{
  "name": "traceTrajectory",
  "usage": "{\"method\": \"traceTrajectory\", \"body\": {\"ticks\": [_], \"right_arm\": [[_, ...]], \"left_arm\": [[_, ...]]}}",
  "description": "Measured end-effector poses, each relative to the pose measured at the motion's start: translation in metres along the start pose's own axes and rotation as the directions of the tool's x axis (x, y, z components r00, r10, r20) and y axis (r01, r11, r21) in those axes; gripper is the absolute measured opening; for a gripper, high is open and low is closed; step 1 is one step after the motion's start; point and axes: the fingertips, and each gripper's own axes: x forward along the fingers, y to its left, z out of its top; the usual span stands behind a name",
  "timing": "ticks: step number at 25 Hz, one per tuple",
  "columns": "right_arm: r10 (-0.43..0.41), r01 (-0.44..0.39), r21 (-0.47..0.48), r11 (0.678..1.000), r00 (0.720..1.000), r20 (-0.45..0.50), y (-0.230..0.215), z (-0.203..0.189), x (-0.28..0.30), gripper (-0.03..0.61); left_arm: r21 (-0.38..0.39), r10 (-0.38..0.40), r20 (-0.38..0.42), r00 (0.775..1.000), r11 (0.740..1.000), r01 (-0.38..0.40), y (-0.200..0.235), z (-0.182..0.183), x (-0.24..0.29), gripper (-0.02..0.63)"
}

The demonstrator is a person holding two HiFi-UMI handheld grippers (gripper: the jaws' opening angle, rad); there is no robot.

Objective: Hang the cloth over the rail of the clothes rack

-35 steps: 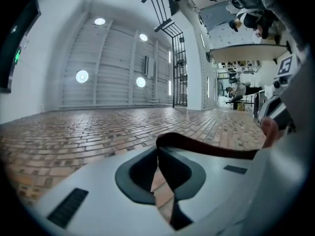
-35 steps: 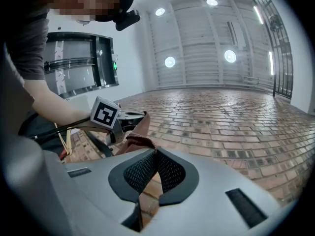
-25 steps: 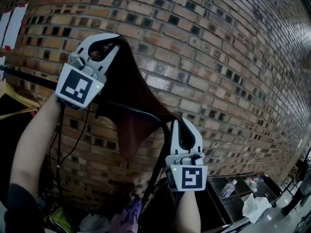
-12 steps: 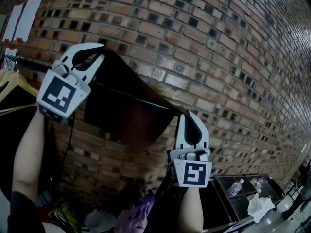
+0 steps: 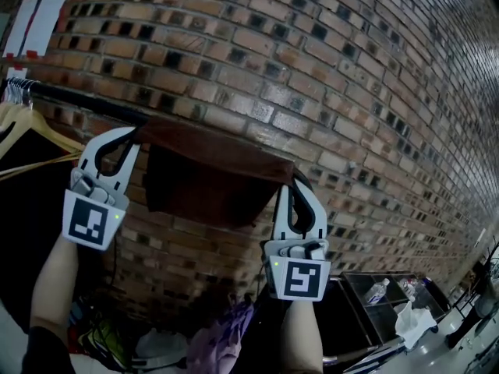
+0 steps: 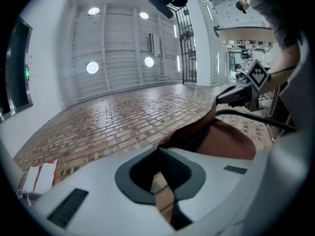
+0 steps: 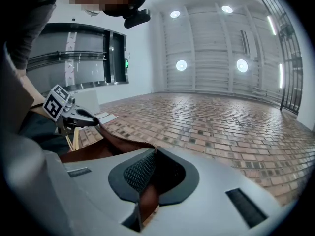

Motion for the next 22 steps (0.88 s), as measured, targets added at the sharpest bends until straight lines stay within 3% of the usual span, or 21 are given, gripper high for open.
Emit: {"method": "traceTrajectory", "body": {"ticks": [10,15,19,22], "right_arm": [[-0.015,-0.011,-0.221,0.975,0.993,-0.118,0.046,-0.029,-0.014,0.037],[-0.065,0.034,-0.207,0.978,0.987,-0.146,0.048,-0.039,-0.024,0.037],[-0.056,0.041,-0.097,0.994,0.986,-0.156,0.054,-0.054,-0.036,0.038],[-0.059,0.046,-0.085,0.995,0.986,-0.157,0.058,-0.062,-0.042,0.038]], "left_arm": [[0.015,0.024,-0.03,0.999,1.0,-0.023,-0.006,-0.047,-0.032,0.037],[0.006,-0.008,-0.016,1.0,1.0,0.008,-0.019,-0.053,-0.04,0.038],[-0.027,-0.03,-0.032,0.999,0.999,0.029,-0.03,-0.064,-0.05,0.038],[-0.028,-0.053,-0.034,0.998,0.998,0.052,-0.038,-0.069,-0.053,0.038]]}}
